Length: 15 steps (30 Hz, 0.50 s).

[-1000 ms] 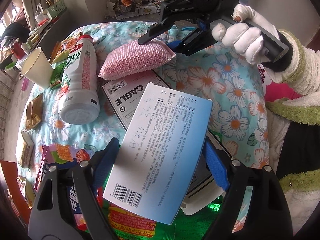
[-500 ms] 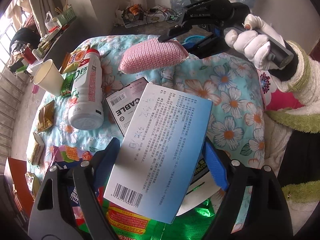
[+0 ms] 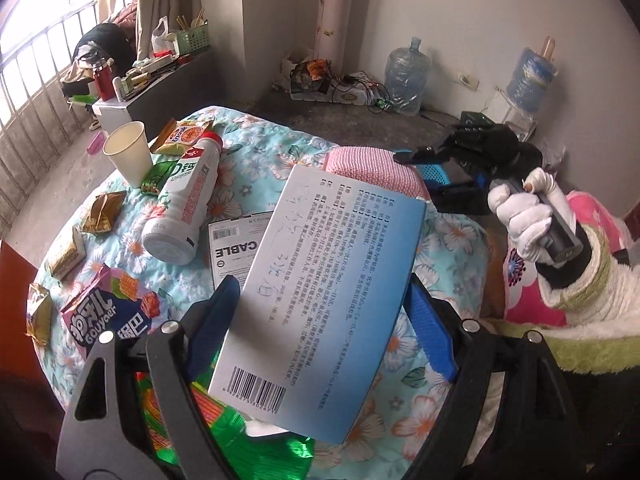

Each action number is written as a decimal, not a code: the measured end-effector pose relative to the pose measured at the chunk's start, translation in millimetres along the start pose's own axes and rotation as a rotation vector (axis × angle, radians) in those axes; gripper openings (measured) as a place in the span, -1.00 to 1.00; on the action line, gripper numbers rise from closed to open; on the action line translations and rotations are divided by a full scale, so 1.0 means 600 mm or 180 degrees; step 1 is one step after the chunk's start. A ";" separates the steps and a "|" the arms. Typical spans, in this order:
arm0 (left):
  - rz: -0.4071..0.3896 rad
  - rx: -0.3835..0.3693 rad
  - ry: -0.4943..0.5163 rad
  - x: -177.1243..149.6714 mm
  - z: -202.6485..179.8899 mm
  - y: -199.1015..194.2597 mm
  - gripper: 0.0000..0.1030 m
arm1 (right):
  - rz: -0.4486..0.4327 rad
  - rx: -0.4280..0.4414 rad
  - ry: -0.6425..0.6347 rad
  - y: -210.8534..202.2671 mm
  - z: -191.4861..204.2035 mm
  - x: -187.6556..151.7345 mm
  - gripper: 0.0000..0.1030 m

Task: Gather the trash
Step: 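Carry the medicine box and pink sponge in both grippers over the wastebasket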

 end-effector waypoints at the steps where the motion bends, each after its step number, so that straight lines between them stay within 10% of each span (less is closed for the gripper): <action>1: -0.0032 -0.0025 -0.0047 0.000 -0.008 -0.002 0.52 | -0.0027 0.0034 -0.0002 -0.012 -0.003 -0.005 -0.36; 15: -0.0210 -0.0247 -0.0805 0.002 -0.052 0.010 0.52 | -0.0210 0.0300 0.0087 -0.075 -0.034 -0.032 -0.37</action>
Point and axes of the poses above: each gripper's, at about its wrist camera, not at the fingertips, and y roughly the way its jaws point, z to its left, x to its top, the point moved 7 cm from there along y, roughly the way its jaws point, and after that the axes turned 9 degrees about x, right-handed, at the moved point
